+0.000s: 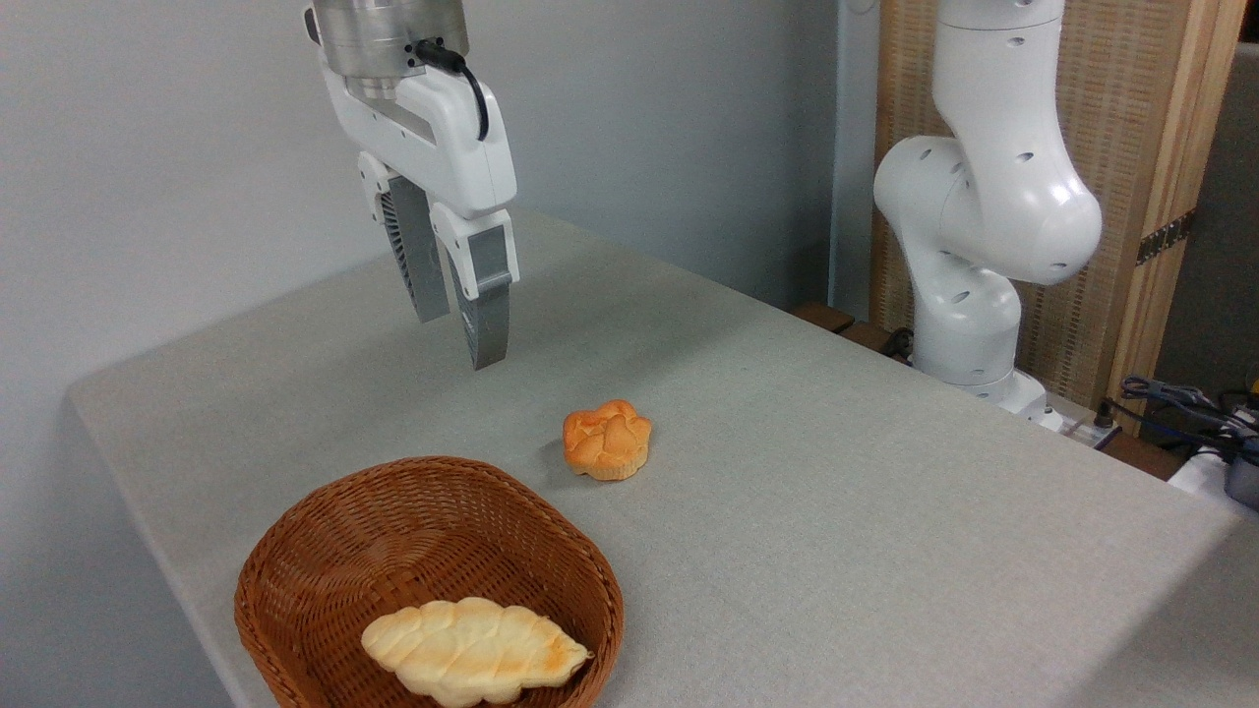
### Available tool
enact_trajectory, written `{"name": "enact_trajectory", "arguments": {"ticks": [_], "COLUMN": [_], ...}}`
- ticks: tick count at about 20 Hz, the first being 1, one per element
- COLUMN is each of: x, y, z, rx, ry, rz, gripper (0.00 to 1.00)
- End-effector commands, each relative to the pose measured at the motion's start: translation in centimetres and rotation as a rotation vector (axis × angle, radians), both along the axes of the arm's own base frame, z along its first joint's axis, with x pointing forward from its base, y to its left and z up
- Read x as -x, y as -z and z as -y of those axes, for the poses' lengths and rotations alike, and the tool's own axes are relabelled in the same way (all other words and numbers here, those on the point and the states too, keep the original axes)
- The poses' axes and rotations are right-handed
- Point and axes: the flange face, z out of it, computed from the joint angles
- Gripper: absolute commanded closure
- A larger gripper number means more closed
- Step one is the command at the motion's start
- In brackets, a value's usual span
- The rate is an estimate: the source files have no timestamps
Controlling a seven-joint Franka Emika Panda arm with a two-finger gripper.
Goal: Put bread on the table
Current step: 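Open the gripper and raise it away from the bun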
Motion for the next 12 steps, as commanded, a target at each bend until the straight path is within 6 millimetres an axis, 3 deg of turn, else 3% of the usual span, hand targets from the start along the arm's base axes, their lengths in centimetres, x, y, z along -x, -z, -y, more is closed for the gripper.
{"name": "enact_trajectory", "arguments": {"ticks": [1,12], "x": [0.30,0.55], "y": [-0.70,-0.61], "z": [-0.74,-1.51], "rx": [0.002,0.001], "ry": [-0.017,-0.028], "rz": [-0.015,-0.039], "gripper": [0.00,0.00]}}
